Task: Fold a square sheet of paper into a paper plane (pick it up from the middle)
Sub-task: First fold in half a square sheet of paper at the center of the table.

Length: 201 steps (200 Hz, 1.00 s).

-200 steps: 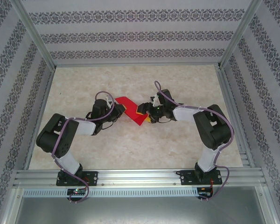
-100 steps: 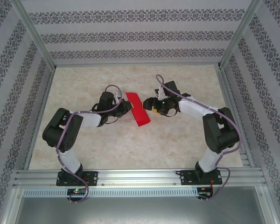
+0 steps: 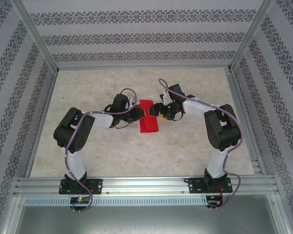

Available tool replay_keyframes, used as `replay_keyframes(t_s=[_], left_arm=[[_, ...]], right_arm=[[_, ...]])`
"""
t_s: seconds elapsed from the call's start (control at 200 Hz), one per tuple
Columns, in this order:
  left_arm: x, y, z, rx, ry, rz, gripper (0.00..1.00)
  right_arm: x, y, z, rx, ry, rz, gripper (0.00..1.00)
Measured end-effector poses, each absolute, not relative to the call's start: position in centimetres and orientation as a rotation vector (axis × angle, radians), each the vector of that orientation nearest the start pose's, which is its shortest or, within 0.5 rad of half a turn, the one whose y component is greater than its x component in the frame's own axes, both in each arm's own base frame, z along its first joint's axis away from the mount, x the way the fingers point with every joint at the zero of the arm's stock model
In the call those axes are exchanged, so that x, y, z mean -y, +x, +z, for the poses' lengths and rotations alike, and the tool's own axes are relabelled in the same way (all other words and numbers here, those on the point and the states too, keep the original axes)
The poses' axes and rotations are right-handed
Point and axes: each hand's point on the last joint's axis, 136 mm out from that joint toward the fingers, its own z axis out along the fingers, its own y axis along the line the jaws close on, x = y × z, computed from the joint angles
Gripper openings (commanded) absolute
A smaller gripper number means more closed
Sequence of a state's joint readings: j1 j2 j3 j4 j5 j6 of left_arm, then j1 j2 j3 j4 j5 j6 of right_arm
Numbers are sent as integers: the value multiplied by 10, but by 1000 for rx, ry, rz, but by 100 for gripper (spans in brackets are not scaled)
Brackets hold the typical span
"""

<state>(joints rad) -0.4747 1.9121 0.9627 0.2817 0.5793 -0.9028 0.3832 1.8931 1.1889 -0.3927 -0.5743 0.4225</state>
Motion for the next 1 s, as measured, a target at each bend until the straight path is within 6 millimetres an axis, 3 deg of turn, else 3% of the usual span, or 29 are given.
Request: replay_keyframes(t_s=[0.42, 0.659, 1.004], left_arm=[[301, 381, 52, -2583, -85, -1234, 0], [299, 378, 38, -2639, -88, -1194, 2], [296, 381, 38, -2654, -91, -1154, 22]], right_arm=[[-246, 383, 46, -2785, -147, 997, 65], [-245, 378, 30, -2838, -148, 996, 56], [-241, 379, 22, -2883, -143, 902, 45]])
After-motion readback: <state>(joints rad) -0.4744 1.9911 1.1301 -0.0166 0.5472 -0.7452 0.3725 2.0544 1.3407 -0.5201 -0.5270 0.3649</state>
